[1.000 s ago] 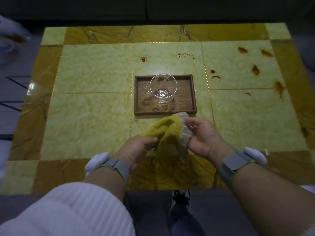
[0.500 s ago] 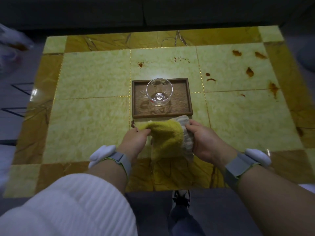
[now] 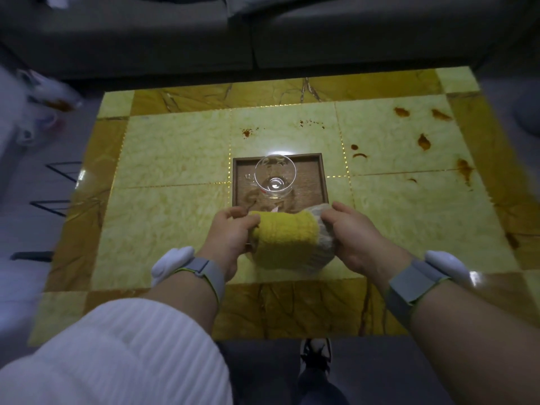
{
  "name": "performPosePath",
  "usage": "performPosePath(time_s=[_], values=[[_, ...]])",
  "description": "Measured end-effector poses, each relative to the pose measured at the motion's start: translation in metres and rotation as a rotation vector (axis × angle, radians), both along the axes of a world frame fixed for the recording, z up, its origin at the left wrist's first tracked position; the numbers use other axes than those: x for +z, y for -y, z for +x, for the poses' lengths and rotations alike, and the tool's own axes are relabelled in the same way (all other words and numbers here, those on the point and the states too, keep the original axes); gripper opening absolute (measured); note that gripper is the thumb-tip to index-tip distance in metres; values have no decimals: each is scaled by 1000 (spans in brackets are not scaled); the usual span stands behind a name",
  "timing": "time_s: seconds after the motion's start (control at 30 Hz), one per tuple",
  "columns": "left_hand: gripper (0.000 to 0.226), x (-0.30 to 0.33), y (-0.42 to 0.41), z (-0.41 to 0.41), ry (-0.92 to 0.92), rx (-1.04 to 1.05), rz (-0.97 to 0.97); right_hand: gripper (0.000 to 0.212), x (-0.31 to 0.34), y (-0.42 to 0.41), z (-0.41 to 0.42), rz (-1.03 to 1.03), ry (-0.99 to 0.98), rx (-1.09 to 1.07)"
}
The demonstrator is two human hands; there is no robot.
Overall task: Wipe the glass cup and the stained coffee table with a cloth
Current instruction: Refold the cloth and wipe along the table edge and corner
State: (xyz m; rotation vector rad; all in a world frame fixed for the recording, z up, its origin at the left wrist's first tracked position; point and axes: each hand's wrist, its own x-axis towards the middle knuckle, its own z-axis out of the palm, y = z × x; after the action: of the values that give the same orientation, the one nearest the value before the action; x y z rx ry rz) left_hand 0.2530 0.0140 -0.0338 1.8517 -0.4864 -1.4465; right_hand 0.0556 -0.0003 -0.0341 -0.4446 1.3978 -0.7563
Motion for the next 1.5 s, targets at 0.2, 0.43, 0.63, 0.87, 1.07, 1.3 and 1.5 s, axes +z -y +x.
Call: performPosePath(time_s=[0.2,0.43,0.63,0.87,1.07,1.3,1.5], values=[[8,22,14,4,383,-94,-160,37,30,16,-6,-104,-489,440],[9,54,34,4,354,-202,-159,19,54,40,-16,-180,-477,609],[46,91,57,2,483,-495,-49,38,76,70,-15,-385,-743,854],[30,111,96,11,908,-621,-133,24,91,114,-15,-551,-931,722],[45,105,151,33,478,-105,-205,32,97,168,17,-461,-544,415],[25,77,222,68,110,-57,-138,39,75,247,79,-313,-548,290],[29,34,275,102,244,-175,-181,10,43,301,102,-82,-298,250]])
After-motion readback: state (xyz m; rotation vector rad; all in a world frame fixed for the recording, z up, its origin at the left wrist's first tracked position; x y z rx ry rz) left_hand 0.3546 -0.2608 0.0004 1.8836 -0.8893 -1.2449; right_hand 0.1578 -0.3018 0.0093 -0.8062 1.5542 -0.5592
